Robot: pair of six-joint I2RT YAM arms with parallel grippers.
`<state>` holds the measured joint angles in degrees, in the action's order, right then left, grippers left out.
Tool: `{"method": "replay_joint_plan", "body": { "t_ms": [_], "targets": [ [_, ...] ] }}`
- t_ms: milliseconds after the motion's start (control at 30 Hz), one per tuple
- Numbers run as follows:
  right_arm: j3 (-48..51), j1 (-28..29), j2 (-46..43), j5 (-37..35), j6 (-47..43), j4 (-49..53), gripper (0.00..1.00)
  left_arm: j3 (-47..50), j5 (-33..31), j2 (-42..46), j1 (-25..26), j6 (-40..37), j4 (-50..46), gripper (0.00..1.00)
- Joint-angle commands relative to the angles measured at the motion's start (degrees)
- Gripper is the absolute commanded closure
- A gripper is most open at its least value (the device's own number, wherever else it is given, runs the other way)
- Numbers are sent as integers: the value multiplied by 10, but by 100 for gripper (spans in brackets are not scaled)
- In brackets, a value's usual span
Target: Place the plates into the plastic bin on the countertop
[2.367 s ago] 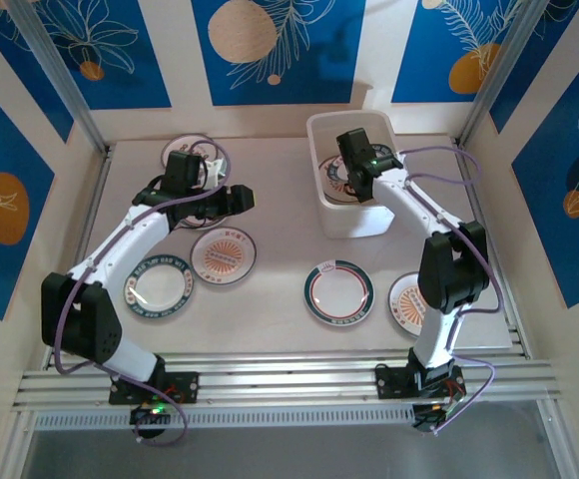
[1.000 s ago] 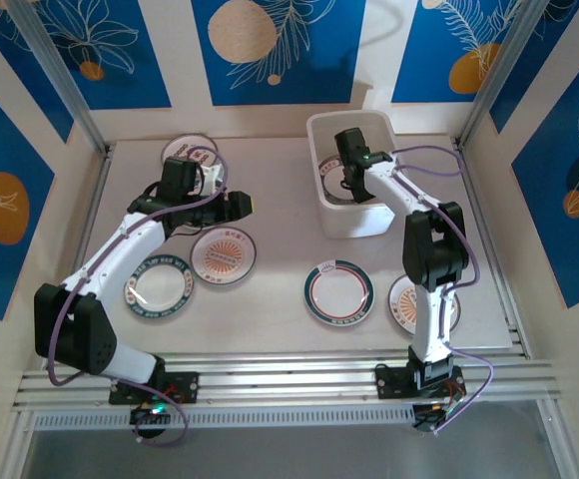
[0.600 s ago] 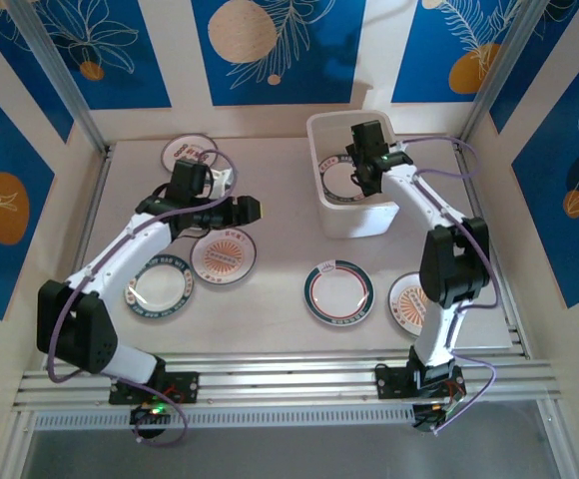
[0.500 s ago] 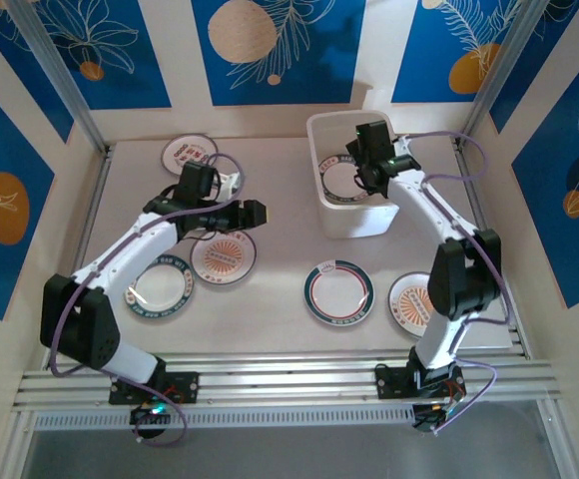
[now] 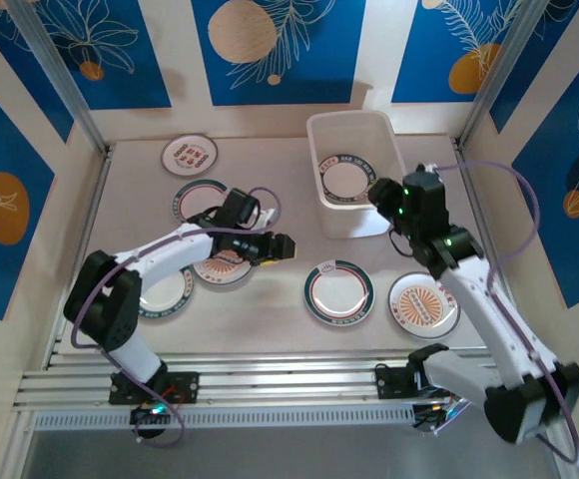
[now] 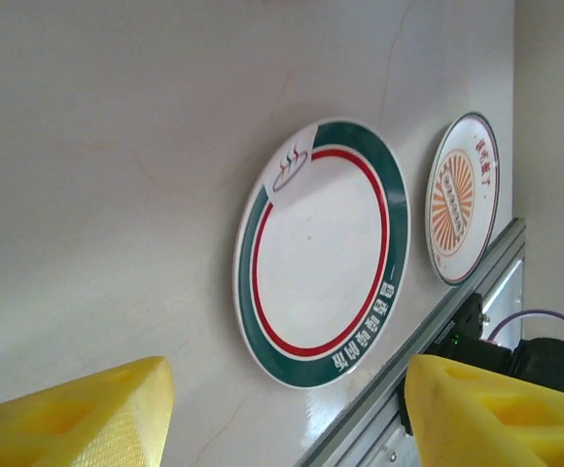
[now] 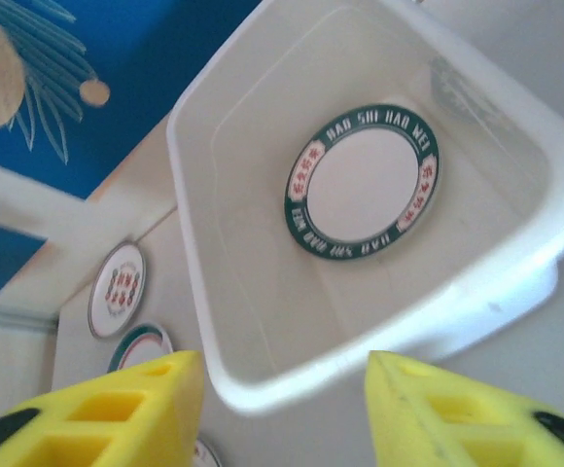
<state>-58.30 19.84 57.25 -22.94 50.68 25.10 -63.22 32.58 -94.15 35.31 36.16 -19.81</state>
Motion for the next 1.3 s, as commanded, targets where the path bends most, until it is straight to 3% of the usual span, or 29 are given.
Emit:
{"method": "replay_joint_plan", "body": {
  "t_ms": [0, 400, 1267],
  "targets": [
    [58, 15, -71, 35, -31, 66, 57, 11, 7, -27, 24, 24, 19, 37],
    [183, 26, -262, 38, 9, 151, 64, -57, 25, -142, 68, 40, -29, 45],
    [241, 7, -299, 70, 4, 145, 65, -131, 30, -218, 82, 40, -81, 49]
  ]
}}
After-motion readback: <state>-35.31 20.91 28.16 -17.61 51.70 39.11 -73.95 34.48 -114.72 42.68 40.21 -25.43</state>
